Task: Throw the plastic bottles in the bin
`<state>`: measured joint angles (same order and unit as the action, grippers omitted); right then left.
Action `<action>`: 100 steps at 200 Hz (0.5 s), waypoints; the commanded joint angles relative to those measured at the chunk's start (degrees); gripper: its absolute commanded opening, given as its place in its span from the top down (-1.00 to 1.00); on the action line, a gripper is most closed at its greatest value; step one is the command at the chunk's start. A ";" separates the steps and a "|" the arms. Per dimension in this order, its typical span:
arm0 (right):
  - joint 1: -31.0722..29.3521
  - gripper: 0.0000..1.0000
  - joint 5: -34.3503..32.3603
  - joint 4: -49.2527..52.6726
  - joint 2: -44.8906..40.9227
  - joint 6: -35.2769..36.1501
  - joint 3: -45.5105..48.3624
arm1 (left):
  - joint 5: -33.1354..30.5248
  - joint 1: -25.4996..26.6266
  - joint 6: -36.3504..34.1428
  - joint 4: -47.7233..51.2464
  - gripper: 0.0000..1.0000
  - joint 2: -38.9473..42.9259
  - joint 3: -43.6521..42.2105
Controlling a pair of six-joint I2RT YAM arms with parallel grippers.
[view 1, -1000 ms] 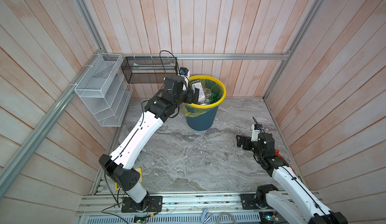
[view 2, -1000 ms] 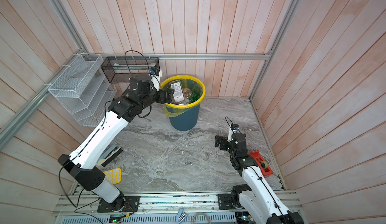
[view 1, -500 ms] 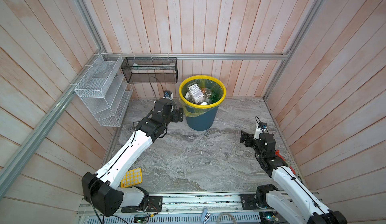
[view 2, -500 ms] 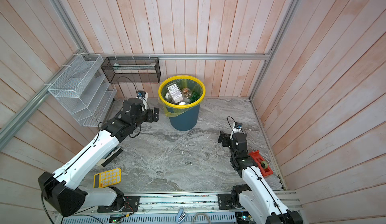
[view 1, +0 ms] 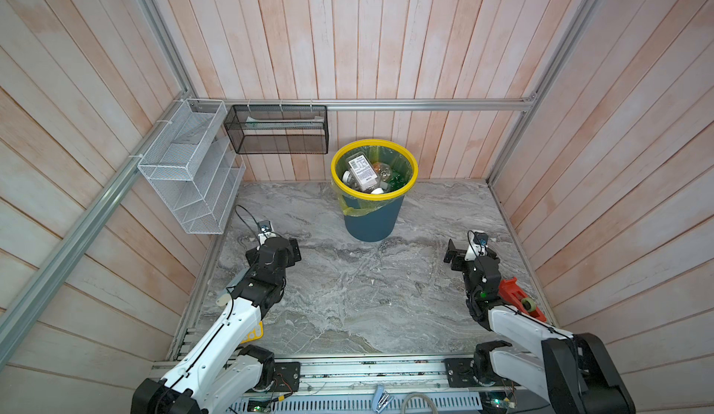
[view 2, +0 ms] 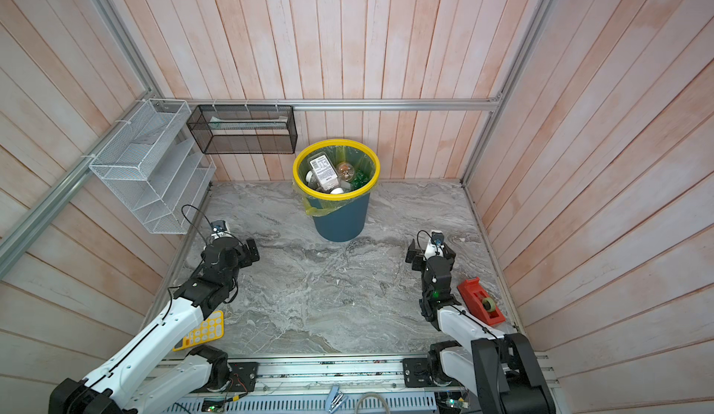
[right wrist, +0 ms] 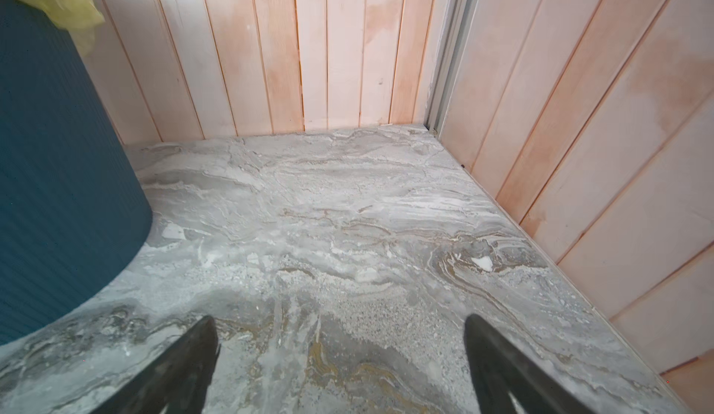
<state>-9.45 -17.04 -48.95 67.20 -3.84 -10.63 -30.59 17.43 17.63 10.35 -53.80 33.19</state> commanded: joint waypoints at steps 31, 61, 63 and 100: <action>4.07 -0.98 3.25 -18.35 7.00 0.03 2.24 | -4.18 -2.23 -4.45 -16.72 -1.00 6.70 -10.99; 5.63 -0.98 8.85 -14.30 9.37 0.33 -1.23 | -5.31 -2.45 -7.81 -24.58 -1.00 6.05 -15.19; 5.66 -0.98 9.28 -13.86 9.75 0.39 -1.65 | -5.30 -2.46 -8.14 -25.18 -1.00 5.83 -15.42; 5.76 -0.81 14.00 -5.42 15.68 3.20 -9.52 | -3.32 -2.61 -12.88 -33.93 -1.00 -0.57 -16.14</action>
<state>-3.97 -7.68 -59.20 80.44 -2.72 -16.38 -34.33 15.25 8.71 -14.50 -51.33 17.32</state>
